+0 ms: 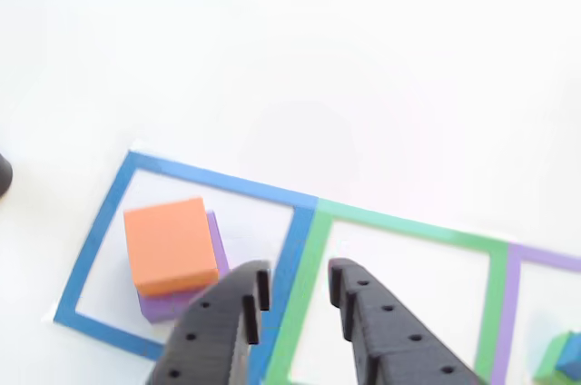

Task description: Tower of hanoi

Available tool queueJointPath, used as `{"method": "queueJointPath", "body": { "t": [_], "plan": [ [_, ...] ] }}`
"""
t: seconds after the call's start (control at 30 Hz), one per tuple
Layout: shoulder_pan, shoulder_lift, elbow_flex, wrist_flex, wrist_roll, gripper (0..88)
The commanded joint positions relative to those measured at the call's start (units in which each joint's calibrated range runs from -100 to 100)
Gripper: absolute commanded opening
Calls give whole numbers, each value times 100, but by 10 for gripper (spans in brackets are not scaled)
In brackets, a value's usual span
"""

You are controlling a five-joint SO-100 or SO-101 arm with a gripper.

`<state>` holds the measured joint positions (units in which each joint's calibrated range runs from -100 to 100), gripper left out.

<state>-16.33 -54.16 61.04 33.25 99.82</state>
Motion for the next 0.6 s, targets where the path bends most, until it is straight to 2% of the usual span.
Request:
{"method": "queueJointPath", "body": {
  "t": [0.0,0.1,0.2,0.4,0.57],
  "plan": [
    [693,-571,-1504,2488,18,1],
    [1316,-531,-2723,3849,18,1],
    [1939,-507,-3623,4650,18,1],
    [2965,-378,-4914,5606,18,1],
    [3397,-264,-5659,6213,18,1]
  ]
}}
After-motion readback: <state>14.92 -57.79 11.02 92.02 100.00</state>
